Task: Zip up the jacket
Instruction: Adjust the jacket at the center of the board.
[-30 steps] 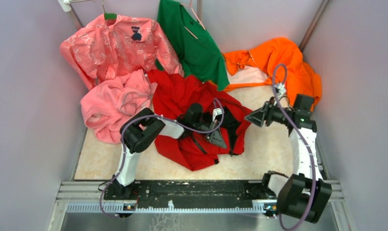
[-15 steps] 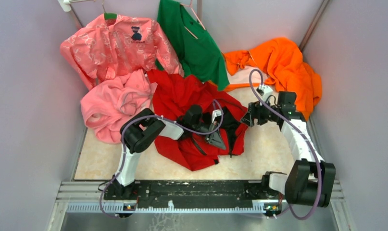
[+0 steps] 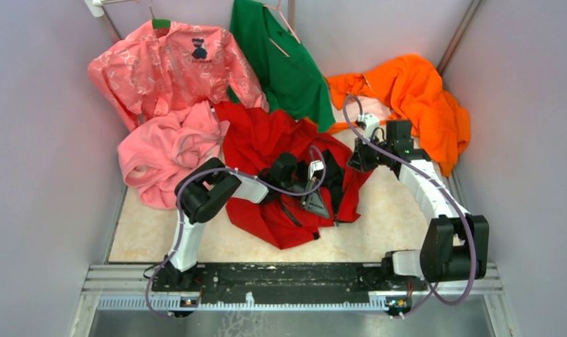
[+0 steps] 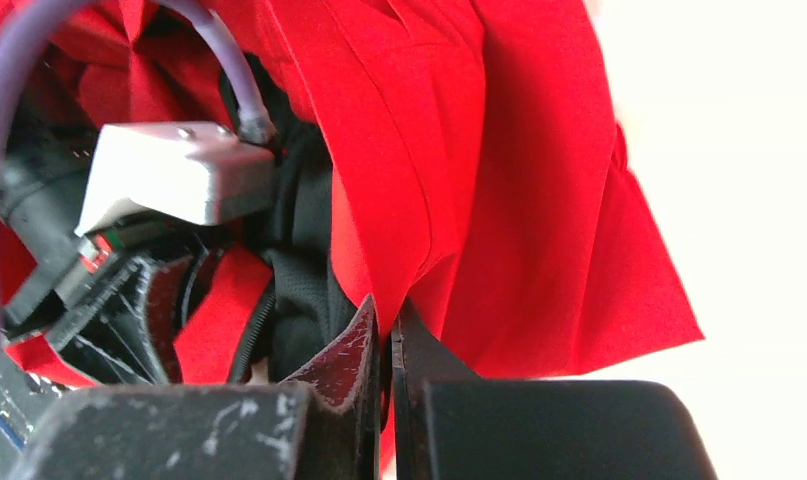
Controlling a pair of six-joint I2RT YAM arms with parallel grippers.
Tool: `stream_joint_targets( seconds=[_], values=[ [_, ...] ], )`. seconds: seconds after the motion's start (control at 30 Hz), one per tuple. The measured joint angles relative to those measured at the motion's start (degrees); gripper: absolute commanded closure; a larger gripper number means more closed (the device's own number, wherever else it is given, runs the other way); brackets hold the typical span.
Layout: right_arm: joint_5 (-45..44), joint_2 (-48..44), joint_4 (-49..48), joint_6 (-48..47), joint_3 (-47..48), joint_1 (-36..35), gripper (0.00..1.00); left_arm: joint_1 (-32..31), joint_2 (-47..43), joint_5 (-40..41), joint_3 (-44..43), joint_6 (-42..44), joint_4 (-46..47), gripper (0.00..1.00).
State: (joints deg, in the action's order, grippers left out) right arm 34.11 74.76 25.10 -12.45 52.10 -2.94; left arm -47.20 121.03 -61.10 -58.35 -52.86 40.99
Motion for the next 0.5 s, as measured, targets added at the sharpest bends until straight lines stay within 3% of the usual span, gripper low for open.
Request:
stream_joint_targets(
  seconds=[0.4, 0.5],
  values=[
    [-0.68, 8.63, -5.44, 2.56, 10.05, -4.83, 1.00, 2.54, -1.09, 3.98, -4.90, 4.98, -8.79, 1.00],
    [-1.75, 9.64, -5.53, 2.21, 10.27, -5.07, 0.92, 2.91, -1.18, 4.11, -5.31, 5.49, -9.66, 1.00]
  ],
)
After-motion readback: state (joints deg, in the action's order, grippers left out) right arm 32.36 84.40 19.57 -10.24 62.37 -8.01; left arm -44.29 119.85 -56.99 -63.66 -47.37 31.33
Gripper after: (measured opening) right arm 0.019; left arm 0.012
